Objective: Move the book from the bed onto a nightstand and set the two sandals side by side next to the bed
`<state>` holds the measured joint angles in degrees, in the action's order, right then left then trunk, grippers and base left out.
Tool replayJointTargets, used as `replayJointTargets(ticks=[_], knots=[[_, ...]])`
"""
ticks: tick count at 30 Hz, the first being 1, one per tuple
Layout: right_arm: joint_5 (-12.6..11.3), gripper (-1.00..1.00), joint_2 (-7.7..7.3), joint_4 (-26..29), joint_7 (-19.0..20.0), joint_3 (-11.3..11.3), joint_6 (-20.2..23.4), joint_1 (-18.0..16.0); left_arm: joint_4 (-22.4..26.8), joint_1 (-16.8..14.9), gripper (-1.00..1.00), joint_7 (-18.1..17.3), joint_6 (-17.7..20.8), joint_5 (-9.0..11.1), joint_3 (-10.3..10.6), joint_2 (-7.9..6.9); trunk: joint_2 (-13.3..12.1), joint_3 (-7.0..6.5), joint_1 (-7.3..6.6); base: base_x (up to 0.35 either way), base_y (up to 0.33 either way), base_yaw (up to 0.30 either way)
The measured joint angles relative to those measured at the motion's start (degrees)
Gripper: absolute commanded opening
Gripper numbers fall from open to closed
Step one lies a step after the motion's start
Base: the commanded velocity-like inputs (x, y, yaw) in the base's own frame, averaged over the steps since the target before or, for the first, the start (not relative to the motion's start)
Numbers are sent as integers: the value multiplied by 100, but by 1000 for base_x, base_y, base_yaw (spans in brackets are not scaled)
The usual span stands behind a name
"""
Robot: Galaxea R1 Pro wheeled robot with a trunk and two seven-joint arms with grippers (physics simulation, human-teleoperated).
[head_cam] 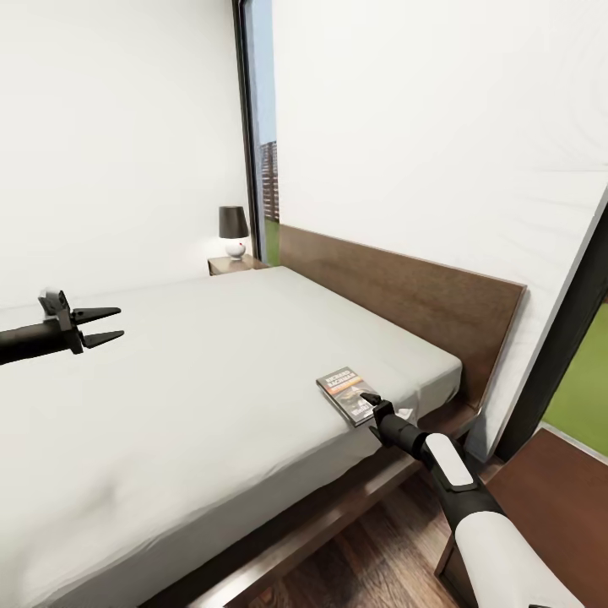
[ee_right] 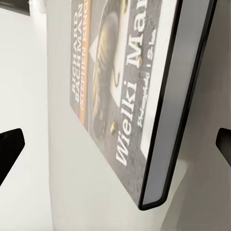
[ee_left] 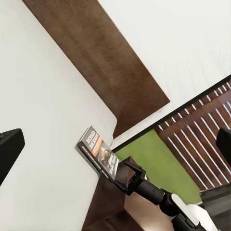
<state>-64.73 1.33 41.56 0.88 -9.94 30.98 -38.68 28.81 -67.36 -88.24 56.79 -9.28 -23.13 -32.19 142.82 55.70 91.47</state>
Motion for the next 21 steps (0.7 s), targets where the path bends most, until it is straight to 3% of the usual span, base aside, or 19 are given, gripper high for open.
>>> replayJointTargets(ticks=[21], knots=[[0, 100, 0, 0, 0, 0, 0, -2, 0, -2, 100, 0, 0, 4, 0, -61, 0, 0, 0, 0, 0, 34]])
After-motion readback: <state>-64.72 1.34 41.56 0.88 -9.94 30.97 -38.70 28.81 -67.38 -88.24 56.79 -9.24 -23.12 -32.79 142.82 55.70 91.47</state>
